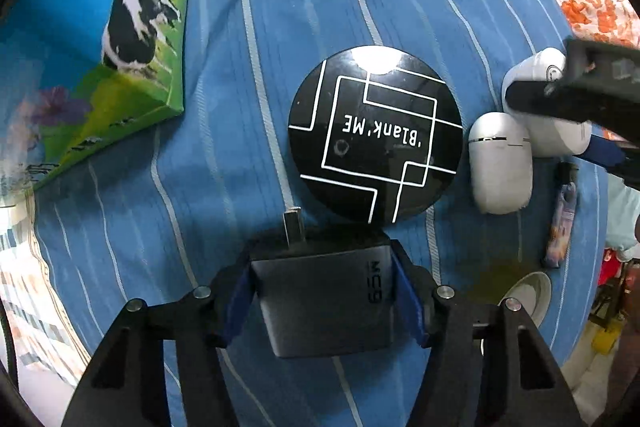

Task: Organize rigid objects
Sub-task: 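Grasp the grey charger with the left tool while the right grasps the white cream jar, then carry the charger and cream jar into the blue box and release both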

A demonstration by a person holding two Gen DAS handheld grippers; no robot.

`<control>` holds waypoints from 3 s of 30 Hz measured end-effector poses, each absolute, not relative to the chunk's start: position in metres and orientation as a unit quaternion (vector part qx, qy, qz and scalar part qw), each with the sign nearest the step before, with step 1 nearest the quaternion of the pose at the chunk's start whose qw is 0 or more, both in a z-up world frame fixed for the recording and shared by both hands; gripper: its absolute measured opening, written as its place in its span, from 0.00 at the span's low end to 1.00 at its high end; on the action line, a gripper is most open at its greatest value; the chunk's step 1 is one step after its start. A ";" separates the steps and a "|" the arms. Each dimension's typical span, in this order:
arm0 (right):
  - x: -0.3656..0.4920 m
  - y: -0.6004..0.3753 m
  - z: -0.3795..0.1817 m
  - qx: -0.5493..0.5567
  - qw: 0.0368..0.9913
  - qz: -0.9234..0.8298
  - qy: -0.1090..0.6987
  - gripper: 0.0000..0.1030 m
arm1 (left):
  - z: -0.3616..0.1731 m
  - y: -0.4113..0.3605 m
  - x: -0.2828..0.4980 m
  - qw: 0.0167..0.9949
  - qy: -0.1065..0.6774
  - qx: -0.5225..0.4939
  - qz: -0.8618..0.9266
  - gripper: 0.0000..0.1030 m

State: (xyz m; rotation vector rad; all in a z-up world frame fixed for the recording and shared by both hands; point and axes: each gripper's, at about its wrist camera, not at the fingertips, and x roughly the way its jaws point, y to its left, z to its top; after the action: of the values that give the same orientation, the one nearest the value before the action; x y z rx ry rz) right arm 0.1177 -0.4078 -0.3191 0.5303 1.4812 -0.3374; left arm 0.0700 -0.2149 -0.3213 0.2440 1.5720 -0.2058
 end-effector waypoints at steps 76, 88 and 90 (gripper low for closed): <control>0.077 -0.374 -0.256 0.185 0.740 -0.113 0.636 0.68 | -0.276 -0.117 0.037 0.716 0.685 0.038 -0.128 0.55; 0.085 -0.312 -0.168 0.201 0.778 -0.029 0.595 0.68 | -0.178 -0.067 0.047 0.773 0.622 0.003 -0.125 0.55; 0.093 -0.296 -0.150 0.211 0.783 -0.012 0.584 0.68 | -0.158 -0.060 0.057 0.783 0.609 -0.005 -0.128 0.55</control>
State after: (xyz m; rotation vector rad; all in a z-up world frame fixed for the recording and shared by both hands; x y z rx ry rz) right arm 0.0927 -0.2961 -0.1497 0.4564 1.2609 -0.0256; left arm 0.0573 -0.0596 -0.1576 -0.0118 1.3147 -0.2759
